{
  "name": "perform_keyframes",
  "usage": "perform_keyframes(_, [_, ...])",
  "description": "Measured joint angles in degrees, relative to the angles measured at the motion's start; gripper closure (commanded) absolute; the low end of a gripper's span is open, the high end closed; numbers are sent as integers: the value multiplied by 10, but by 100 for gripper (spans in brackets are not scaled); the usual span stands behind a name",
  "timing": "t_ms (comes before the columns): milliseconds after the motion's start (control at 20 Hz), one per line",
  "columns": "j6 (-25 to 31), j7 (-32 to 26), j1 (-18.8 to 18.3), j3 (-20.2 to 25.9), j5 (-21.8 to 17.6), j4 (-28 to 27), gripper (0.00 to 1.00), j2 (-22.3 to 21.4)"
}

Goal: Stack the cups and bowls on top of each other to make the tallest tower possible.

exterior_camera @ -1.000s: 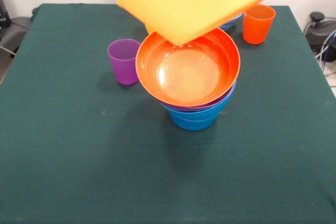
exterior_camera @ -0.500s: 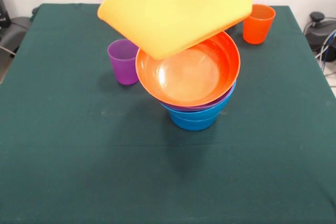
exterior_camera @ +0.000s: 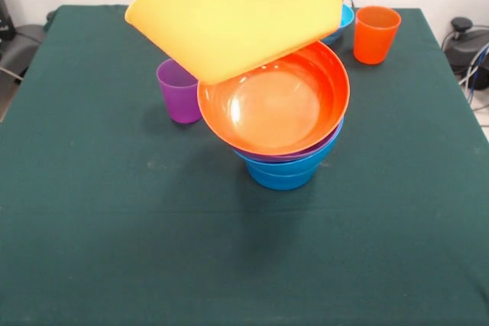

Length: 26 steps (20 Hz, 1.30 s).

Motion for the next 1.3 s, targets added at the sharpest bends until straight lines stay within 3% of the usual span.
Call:
perform_keyframes(1000, [-92, 0, 54, -80, 2, 5, 100, 49])
perform_keyframes(1300, [-93, 0, 66, -96, 2, 10, 100, 62])
